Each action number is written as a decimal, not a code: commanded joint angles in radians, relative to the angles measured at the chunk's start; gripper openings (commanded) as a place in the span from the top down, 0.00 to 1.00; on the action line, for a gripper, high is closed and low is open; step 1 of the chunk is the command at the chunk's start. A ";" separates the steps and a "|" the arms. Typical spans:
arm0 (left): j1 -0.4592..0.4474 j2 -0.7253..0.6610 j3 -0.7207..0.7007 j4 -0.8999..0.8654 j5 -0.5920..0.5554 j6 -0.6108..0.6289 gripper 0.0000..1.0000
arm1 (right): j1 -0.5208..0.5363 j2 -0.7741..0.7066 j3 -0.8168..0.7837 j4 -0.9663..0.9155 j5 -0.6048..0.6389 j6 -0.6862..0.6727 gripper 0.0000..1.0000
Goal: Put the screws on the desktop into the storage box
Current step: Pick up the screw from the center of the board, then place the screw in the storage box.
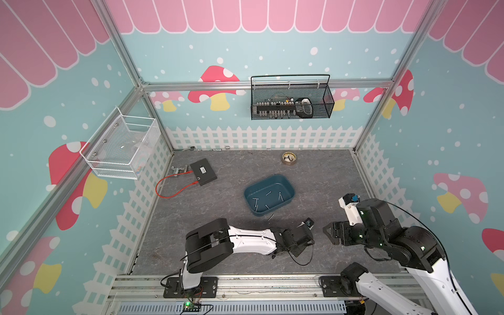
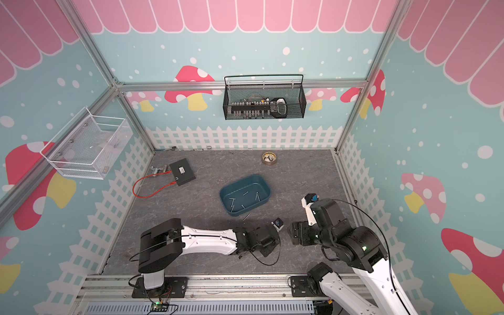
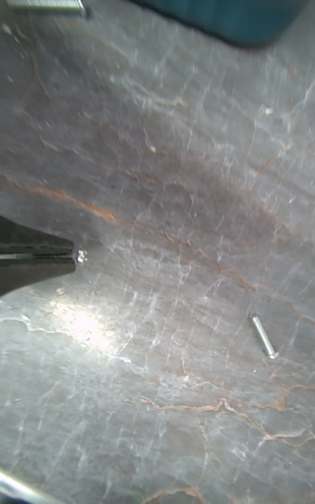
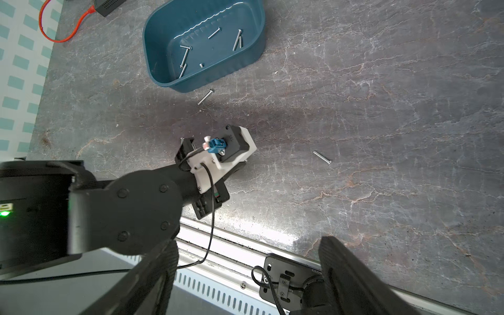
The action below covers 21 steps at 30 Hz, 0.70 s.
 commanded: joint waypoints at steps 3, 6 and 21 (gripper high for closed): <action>0.040 -0.086 -0.044 0.009 -0.013 -0.021 1.00 | -0.004 0.006 0.014 -0.005 0.018 -0.002 0.14; 0.071 -0.124 -0.062 0.010 -0.002 -0.017 1.00 | -0.004 0.005 0.016 -0.004 0.017 -0.004 0.14; 0.362 -0.210 -0.034 0.013 0.160 0.060 1.00 | -0.004 -0.005 0.016 0.005 -0.019 -0.028 0.14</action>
